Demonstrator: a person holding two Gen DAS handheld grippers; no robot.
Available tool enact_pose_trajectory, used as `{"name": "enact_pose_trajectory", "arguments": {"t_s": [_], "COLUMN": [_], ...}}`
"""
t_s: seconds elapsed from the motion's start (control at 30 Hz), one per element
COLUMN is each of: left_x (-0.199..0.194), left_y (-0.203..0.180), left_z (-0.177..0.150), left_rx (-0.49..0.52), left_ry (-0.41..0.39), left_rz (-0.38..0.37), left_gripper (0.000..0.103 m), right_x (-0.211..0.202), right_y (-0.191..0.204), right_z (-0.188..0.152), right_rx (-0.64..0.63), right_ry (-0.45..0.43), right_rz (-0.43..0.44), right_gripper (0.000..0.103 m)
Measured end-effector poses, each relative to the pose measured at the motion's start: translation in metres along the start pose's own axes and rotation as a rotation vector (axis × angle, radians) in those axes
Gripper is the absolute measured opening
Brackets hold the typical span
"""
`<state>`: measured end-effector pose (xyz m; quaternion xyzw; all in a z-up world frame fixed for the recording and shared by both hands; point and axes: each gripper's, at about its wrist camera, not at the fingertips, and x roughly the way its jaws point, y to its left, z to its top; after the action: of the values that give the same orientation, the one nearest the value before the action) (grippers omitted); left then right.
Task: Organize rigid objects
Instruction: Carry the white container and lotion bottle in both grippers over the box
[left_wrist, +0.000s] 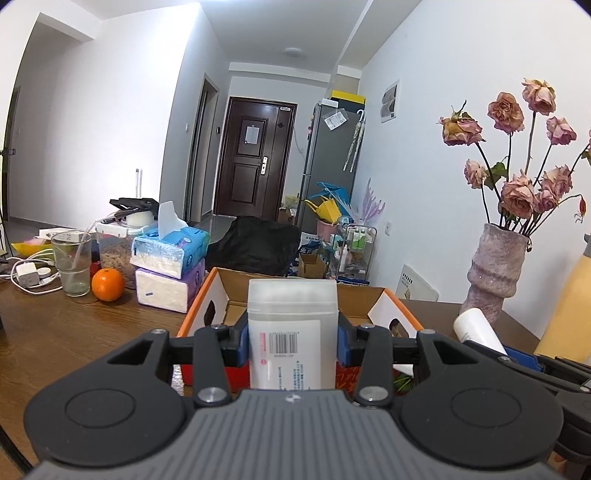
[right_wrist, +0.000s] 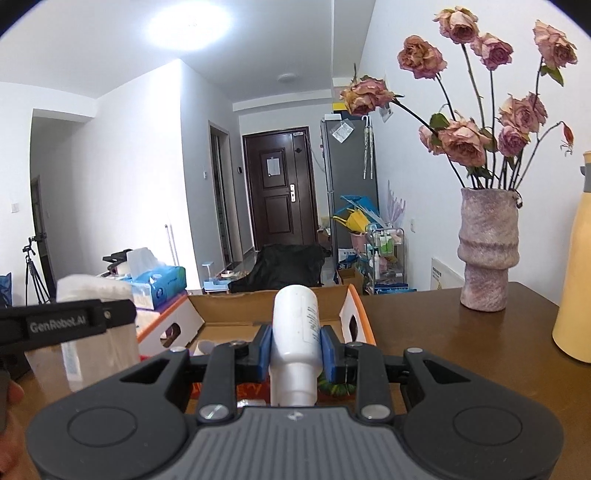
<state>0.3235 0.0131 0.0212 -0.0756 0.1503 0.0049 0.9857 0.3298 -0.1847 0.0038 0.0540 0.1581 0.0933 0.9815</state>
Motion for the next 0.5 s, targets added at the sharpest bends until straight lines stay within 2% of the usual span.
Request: {"name": "enact_pose_trajectory", "arguments": {"t_s": [0.5], "left_x": [0.045], "left_y": [-0.001], "left_z": [0.008], "left_rx": [0.0], "left_ry": [0.027], "left_rz": [0.035], "left_gripper": [0.043], "right_x": [0.05], "right_y": [-0.008], "right_z": [0.017], "right_rx": [0.02], "right_ry": [0.019], "right_rz": [0.017], "right_gripper": [0.027]}}
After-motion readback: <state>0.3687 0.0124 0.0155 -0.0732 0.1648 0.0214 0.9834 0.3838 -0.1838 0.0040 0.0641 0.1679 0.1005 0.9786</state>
